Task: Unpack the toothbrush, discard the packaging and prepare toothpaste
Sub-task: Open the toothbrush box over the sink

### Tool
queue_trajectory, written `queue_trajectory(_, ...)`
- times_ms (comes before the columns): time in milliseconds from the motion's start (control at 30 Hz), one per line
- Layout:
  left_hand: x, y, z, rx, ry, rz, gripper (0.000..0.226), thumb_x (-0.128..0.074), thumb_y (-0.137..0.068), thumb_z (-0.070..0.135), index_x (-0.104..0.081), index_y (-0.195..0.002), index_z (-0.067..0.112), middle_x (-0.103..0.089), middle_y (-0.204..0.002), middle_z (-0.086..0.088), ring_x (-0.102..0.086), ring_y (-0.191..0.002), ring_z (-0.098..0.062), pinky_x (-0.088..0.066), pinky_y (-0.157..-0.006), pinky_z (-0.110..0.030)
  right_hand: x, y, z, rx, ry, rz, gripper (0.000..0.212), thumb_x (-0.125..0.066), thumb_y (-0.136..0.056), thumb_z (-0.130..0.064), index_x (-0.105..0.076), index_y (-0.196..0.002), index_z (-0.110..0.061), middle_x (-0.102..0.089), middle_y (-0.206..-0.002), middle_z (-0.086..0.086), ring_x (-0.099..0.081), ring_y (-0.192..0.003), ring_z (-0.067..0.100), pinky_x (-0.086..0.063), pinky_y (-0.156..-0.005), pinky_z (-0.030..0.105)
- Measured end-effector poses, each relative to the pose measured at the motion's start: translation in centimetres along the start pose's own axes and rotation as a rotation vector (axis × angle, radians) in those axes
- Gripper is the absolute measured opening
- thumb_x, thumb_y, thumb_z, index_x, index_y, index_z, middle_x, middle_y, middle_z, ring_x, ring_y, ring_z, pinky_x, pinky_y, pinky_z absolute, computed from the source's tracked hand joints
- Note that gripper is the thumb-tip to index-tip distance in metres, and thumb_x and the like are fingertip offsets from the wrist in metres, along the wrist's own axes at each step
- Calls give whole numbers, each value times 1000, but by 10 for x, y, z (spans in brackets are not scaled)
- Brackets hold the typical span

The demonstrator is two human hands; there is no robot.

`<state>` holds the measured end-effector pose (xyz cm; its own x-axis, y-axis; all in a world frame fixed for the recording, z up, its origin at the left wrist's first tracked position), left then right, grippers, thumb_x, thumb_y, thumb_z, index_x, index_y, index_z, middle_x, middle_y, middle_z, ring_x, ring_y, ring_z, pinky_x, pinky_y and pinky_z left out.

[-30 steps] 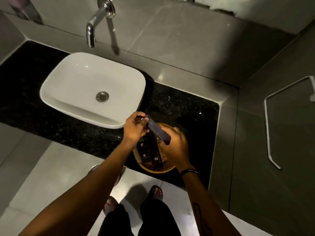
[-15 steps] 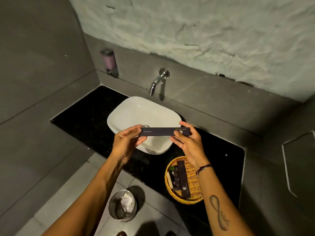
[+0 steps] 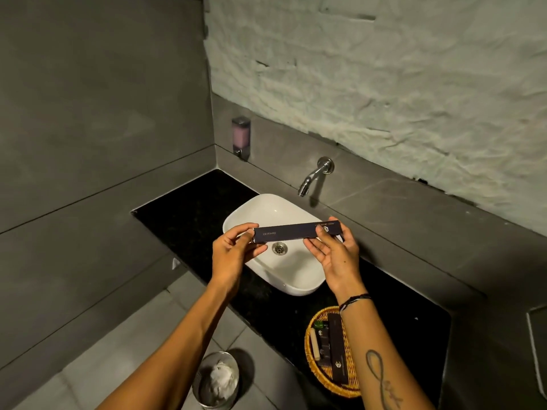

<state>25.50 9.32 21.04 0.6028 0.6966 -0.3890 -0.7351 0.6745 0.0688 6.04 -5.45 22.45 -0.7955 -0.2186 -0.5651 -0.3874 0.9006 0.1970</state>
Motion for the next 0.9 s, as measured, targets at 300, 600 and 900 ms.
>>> queue_trajectory(300, -3, -2, 8, 104, 236, 17, 6, -69, -95, 5, -75, -97, 4, -79, -95, -11, -79, -83, -34, -66, -76, -37, -15, 0, -13, 50, 30, 24, 60, -77, -91, 2, -53, -145, -7, -76, -117, 23, -81, -98, 37, -67, -74, 37)
queue_trajectory(600, -6, 5, -30, 452, 685, 76, 28, -45, -100, -7, -68, -114, 0, -79, -98, -26, -80, -84, -41, -67, -67, -38, -79, 23, -62, 407, 375, -128, 62, -80, -88, 4, -61, -139, -26, -75, -124, 9, -79, -107, 29, -68, -72, 35)
queue_trajectory(900, -2, 8, -45, 570, 890, 155, 29, -54, -106, 20, -68, -115, -4, -69, -130, -30, -68, -120, -47, -67, -72, -47, -144, 43, -45, 589, 881, -336, 66, -84, -87, -9, -59, -144, -31, -72, -117, -6, -82, -87, 18, -68, -71, 31)
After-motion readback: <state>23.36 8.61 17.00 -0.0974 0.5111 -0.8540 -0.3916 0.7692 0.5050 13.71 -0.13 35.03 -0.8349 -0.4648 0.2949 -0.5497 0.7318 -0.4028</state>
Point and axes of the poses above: each hand's wrist, its own y-axis away from the middle knuckle, its own x-axis out of the back of the hand, z = x × y, the point moved 6 cm from there along -y, towards the middle knuckle
